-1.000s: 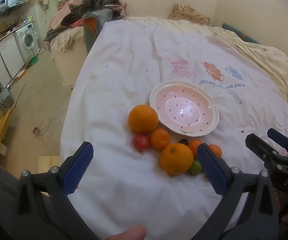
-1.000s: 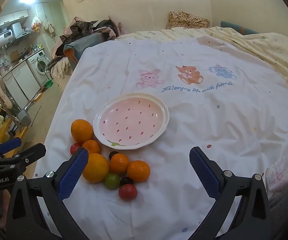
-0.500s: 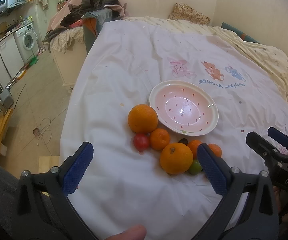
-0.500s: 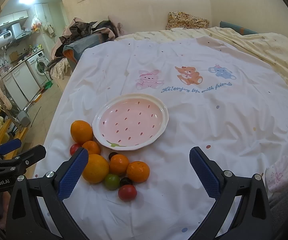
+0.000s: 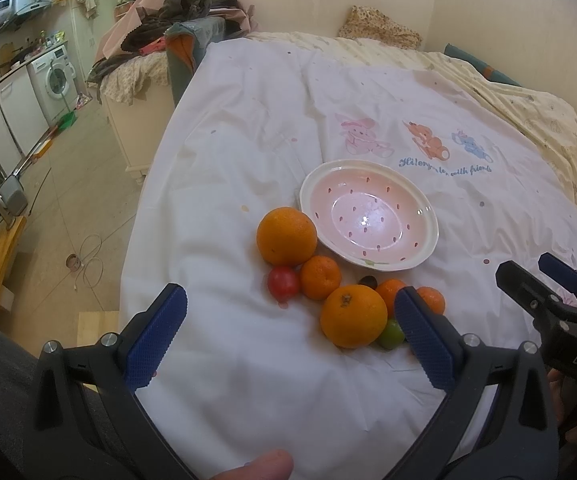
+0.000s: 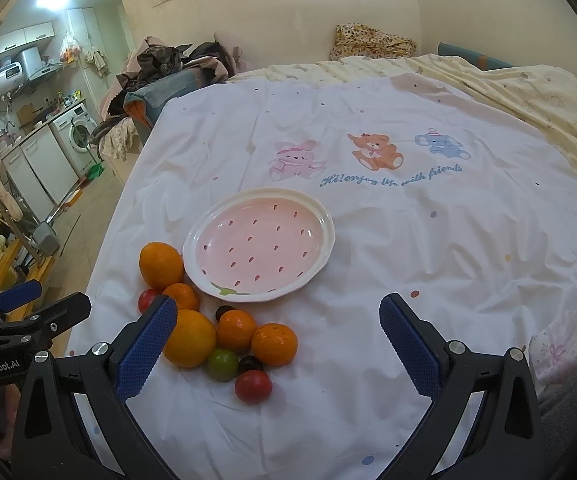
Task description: Organize fruits
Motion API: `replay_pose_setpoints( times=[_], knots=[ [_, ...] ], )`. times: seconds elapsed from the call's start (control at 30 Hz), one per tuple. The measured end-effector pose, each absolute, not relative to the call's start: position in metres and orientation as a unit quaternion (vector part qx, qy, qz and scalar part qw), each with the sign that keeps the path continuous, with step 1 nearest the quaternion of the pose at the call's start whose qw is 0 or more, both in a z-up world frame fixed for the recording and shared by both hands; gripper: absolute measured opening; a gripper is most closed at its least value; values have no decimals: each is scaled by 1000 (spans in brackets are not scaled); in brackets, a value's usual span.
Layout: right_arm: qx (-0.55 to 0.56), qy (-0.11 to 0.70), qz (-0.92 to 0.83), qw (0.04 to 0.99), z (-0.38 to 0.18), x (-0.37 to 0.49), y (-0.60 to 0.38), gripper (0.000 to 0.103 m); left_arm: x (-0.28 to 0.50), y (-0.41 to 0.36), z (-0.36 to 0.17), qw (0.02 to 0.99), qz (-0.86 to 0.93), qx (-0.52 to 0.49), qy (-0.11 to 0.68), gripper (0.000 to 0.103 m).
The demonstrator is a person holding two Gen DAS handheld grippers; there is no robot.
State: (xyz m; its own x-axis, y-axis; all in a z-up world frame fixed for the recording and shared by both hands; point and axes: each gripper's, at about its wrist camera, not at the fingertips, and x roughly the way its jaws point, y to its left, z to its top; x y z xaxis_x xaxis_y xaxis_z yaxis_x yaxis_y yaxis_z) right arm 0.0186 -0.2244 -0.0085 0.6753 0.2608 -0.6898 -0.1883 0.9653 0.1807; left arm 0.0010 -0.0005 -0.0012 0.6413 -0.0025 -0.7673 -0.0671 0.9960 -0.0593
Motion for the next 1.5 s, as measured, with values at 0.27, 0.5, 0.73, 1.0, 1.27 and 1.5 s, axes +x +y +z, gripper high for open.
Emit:
replay_pose_setpoints(
  times=[0.27, 0.5, 0.73, 1.0, 1.27, 1.5],
  knots=[
    [47, 384, 122, 914, -9, 17, -224, 103, 2, 1, -2, 905, 18, -40, 423, 102],
    [48, 384, 121, 914, -10, 17, -224, 103, 2, 1, -2, 905, 18, -41, 423, 102],
    [49, 384, 121, 914, -9, 17, -224, 103, 2, 1, -2, 905, 18, -41, 423, 102],
    [49, 384, 120, 914, -9, 17, -224, 103, 1, 0, -3, 905, 18, -41, 424, 102],
    [49, 384, 121, 914, -9, 17, -225, 103, 1, 0, -2, 905, 18, -41, 424, 102],
    [49, 384, 121, 914, -8, 17, -226, 103, 1, 0, -2, 904, 18, -41, 424, 102]
  ],
)
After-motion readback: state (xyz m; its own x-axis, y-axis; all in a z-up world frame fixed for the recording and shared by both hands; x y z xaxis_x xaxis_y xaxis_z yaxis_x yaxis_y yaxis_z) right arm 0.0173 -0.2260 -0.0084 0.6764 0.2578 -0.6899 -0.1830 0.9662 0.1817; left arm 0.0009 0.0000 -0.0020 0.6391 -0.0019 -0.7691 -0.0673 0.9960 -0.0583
